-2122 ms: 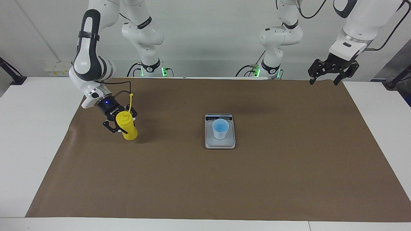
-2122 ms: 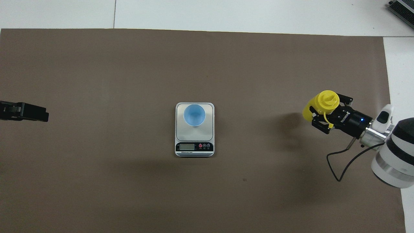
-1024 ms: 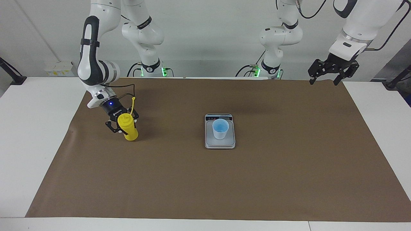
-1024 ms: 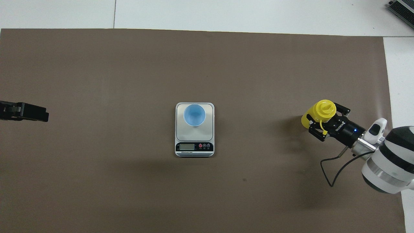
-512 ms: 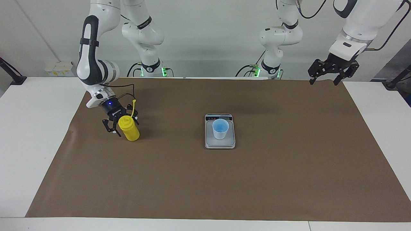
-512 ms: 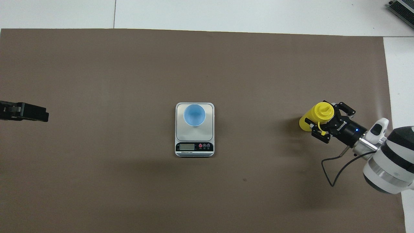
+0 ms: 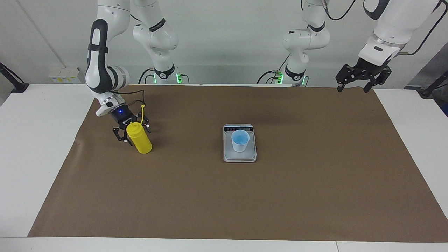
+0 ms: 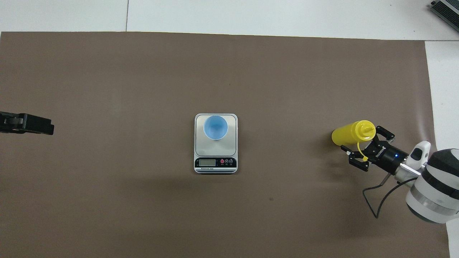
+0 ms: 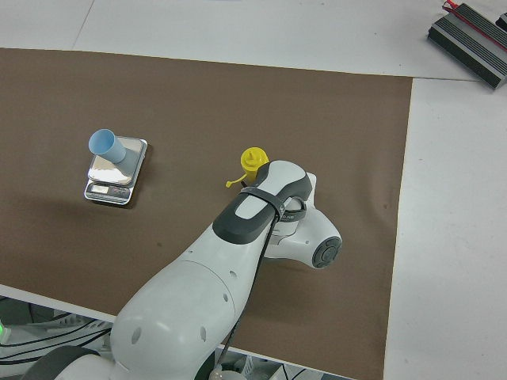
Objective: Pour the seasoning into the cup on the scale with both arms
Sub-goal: 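Lower the yellow bottle onto the table with the right gripper, then open the right gripper and draw it back from the bottle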
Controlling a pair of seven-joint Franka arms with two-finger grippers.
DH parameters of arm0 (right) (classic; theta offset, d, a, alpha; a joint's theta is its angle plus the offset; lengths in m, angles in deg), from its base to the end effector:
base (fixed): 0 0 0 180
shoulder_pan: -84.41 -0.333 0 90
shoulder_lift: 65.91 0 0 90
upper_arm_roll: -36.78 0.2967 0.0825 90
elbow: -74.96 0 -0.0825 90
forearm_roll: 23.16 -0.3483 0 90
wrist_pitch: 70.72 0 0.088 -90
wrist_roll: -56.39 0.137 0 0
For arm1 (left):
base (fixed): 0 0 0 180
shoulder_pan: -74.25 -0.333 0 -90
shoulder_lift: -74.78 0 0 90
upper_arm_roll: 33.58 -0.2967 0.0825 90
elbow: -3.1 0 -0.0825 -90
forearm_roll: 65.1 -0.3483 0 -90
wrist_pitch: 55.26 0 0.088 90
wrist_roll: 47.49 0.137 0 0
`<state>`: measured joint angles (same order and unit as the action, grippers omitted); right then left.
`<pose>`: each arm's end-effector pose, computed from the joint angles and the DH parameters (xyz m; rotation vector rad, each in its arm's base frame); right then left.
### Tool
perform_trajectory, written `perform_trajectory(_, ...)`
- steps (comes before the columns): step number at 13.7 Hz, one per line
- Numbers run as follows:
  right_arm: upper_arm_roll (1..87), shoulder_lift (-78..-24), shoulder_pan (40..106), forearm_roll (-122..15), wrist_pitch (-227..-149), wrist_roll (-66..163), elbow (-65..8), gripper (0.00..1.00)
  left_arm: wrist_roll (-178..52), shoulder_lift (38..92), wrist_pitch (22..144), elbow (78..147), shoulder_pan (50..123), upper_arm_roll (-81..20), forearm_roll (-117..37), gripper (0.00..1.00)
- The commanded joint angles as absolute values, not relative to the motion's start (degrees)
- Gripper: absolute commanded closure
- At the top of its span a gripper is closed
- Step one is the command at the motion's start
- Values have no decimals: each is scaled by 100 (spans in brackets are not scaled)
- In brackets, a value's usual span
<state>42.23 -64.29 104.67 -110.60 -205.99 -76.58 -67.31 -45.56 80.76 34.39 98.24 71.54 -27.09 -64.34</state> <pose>0.4490 -0.0835 0.2651 -2.3241 -0.9831 -1.1778 0.4862 -0.0367 0.5877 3.1361 -0.1557 0.0123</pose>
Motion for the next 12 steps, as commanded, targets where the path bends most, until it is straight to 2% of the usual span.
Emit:
perform_trajectory(1,4267,-6592,10761,-10386,-20572,-7721,-6847,0,-4494,8190,3394,9916,7082,-2682,-6396,0)
perform_trajectory(6,4259,-6565,11112,-9113,-20572,-7642,-6593,0,-4494,8190,3394,9916,7082,-2682,-6405,0)
perform_trajectory(12,4250,-6574,11192,-7741,-20327,-6792,-5812,0,-4494,8190,3394,9916,7082,-2682,-6396,0)
